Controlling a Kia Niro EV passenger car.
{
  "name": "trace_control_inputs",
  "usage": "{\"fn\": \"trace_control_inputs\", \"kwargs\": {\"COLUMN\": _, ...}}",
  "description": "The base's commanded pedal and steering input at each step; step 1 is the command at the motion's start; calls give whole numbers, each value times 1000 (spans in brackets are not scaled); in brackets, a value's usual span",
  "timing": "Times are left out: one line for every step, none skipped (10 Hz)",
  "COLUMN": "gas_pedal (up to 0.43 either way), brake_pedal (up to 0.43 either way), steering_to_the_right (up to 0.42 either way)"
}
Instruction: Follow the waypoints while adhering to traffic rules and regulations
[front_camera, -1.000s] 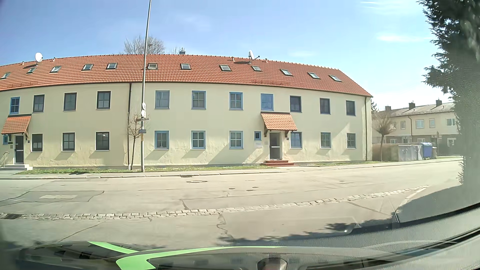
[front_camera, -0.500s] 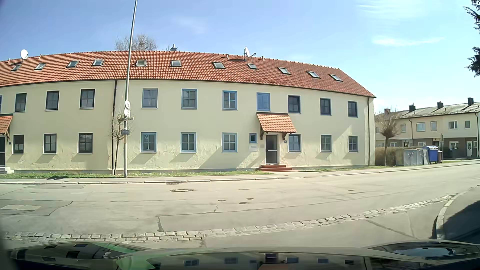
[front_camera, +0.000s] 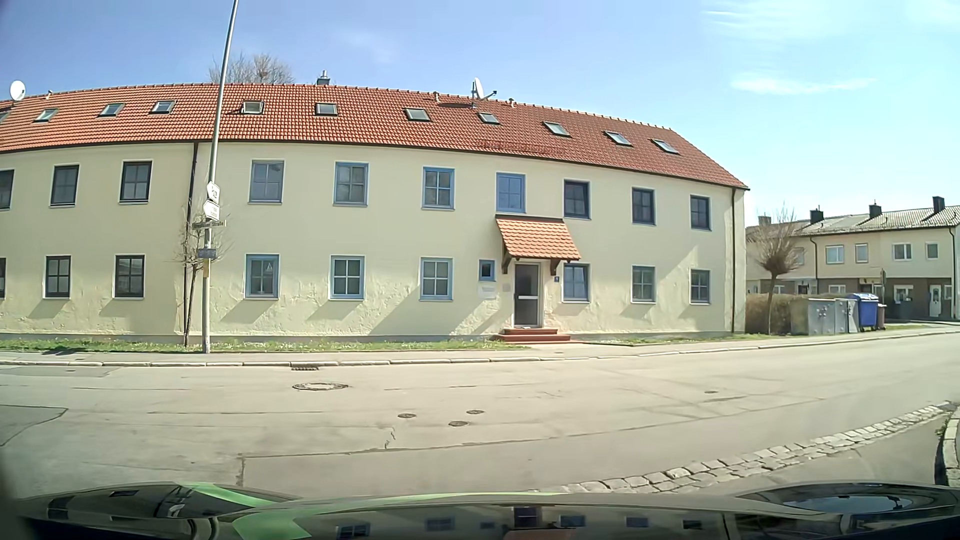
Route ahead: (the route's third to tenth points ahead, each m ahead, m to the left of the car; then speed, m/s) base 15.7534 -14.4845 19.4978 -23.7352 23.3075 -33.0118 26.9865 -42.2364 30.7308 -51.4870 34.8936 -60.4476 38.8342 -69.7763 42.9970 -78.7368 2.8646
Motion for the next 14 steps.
{"fn": "trace_control_inputs", "kwargs": {"gas_pedal": 189, "brake_pedal": 0, "steering_to_the_right": 151}}
{"fn": "trace_control_inputs", "kwargs": {"gas_pedal": 189, "brake_pedal": 0, "steering_to_the_right": 177}}
{"fn": "trace_control_inputs", "kwargs": {"gas_pedal": 189, "brake_pedal": 0, "steering_to_the_right": 195}}
{"fn": "trace_control_inputs", "kwargs": {"gas_pedal": 209, "brake_pedal": 0, "steering_to_the_right": 224}}
{"fn": "trace_control_inputs", "kwargs": {"gas_pedal": 209, "brake_pedal": 0, "steering_to_the_right": 255}}
{"fn": "trace_control_inputs", "kwargs": {"gas_pedal": 209, "brake_pedal": 0, "steering_to_the_right": 279}}
{"fn": "trace_control_inputs", "kwargs": {"gas_pedal": 220, "brake_pedal": 0, "steering_to_the_right": 307}}
{"fn": "trace_control_inputs", "kwargs": {"gas_pedal": 240, "brake_pedal": 0, "steering_to_the_right": 329}}
{"fn": "trace_control_inputs", "kwargs": {"gas_pedal": 240, "brake_pedal": 0, "steering_to_the_right": 352}}
{"fn": "trace_control_inputs", "kwargs": {"gas_pedal": 240, "brake_pedal": 0, "steering_to_the_right": 366}}
{"fn": "trace_control_inputs", "kwargs": {"gas_pedal": 260, "brake_pedal": 0, "steering_to_the_right": 384}}
{"fn": "trace_control_inputs", "kwargs": {"gas_pedal": 287, "brake_pedal": 0, "steering_to_the_right": 397}}
{"fn": "trace_control_inputs", "kwargs": {"gas_pedal": 287, "brake_pedal": 0, "steering_to_the_right": 404}}
{"fn": "trace_control_inputs", "kwargs": {"gas_pedal": 287, "brake_pedal": 0, "steering_to_the_right": 410}}
